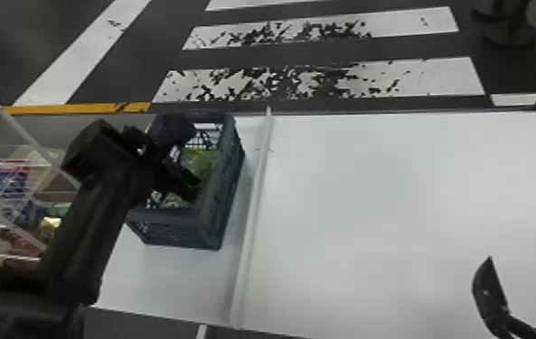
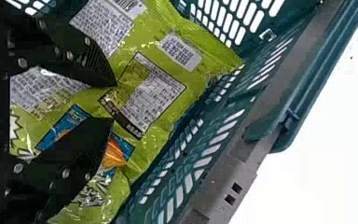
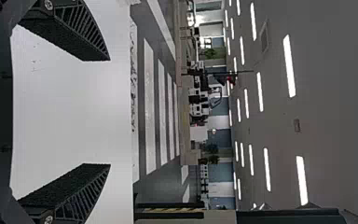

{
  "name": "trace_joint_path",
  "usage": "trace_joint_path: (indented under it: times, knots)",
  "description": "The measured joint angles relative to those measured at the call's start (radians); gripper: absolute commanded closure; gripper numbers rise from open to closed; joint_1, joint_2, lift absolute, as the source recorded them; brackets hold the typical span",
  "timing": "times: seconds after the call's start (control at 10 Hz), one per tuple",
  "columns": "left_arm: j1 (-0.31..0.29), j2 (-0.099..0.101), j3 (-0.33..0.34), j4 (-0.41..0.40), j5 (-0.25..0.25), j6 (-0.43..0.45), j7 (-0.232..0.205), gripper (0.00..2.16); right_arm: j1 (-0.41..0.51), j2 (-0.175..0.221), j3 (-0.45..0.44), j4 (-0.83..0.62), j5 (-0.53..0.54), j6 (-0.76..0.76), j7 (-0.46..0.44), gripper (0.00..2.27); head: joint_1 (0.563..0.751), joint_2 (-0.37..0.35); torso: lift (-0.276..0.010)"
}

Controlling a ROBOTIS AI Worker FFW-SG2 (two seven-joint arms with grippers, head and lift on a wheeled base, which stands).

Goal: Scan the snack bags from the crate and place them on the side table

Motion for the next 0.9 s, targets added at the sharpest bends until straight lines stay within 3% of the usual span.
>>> trace_joint_path:
  times: [0.2, 0.5, 0.9]
  knots:
    - [0.002, 0.0, 0.024, -0.012, 0.011, 0.001, -0.003, 2.14, 0.0, 0.0, 0.0, 0.002, 0.0, -0.001, 0.0, 0.06, 0.695, 0.207, -0.094]
    - [0.025, 0.011, 0.083, -0.076, 0.028, -0.006, -0.077, 2.14, 0.001, 0.0, -0.001, 0.003, -0.001, -0.004, 0.0, 0.06, 0.695, 0.207, -0.094]
    - [0.068, 0.046, 0.224, -0.231, 0.122, 0.016, -0.167, 2.14, 0.002, 0.001, 0.0, 0.002, -0.001, -0.004, 0.0, 0.06, 0.695, 0.23, -0.094]
